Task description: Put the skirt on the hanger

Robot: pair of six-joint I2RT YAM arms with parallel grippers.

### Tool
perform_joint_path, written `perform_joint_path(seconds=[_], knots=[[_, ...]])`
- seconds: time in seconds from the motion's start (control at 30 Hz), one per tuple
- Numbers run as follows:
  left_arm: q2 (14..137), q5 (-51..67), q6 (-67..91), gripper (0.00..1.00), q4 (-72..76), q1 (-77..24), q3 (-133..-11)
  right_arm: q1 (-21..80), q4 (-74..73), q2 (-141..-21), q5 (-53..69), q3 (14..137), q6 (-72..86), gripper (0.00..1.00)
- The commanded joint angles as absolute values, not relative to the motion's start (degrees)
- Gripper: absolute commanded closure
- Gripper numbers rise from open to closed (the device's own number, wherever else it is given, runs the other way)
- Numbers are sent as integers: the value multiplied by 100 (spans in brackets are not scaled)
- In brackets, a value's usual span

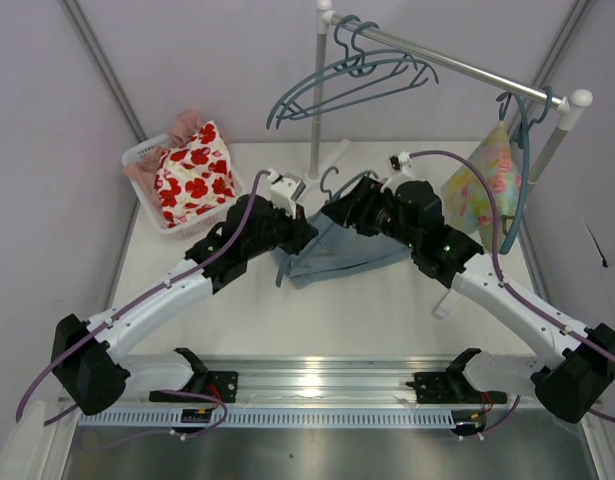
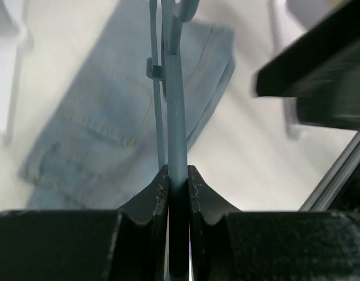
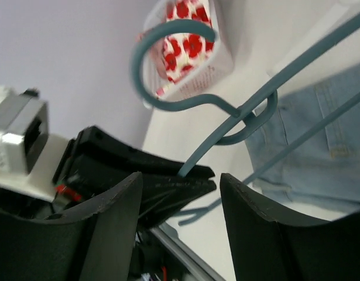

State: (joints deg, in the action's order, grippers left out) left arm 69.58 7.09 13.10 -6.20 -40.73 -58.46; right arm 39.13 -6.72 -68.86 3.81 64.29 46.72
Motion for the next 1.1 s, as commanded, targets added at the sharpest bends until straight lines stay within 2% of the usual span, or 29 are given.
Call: perform_joint_path(seconds=[0.0,0.23,0.43,0.6,0.83,1.07], knots=[[6584,414,1836,100,-800,-4043,-5459,4025,-659,-6443,967,6188,4168,38],[6004,-877,2513,100,-1134,-4034,-4843,4394,-1266,-6486,633,5951,2840,39],[4888,-1765,3040,100,-1380,-3982,-4132,4465,-942,-6556,448,5415,2268,39],[4255,-3084,3910,100,-1959,-3938,-3552,4500,-607,-7127,404,5247,1934,37],[3710,-3463,4438,100,-1890,-3929,-2831,4702,-290,-8489,360,5879,1301,8],[3446,-3244,4324,100,-1319,-3929,-2233,5158,211,-9518,1,6398,309,4]])
